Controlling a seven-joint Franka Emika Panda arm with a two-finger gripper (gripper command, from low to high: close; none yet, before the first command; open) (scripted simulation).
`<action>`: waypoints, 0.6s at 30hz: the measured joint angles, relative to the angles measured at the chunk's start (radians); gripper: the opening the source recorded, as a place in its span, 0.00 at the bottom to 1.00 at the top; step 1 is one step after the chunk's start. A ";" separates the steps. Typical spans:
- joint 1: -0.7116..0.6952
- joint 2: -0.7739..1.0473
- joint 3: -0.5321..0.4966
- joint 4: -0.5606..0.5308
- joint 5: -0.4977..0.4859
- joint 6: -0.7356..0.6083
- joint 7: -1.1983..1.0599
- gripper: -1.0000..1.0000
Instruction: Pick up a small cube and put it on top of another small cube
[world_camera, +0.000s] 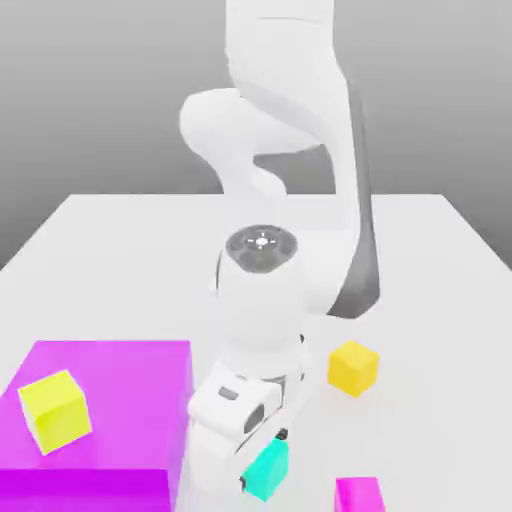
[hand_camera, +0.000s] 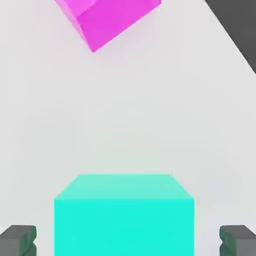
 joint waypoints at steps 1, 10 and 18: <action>0.000 0.000 0.000 0.000 0.000 -0.001 0.000 0.00; 0.044 -0.186 -0.049 -0.048 -0.089 -0.139 0.062 0.00; 0.191 -0.459 0.047 -0.260 -0.114 -0.208 0.006 0.00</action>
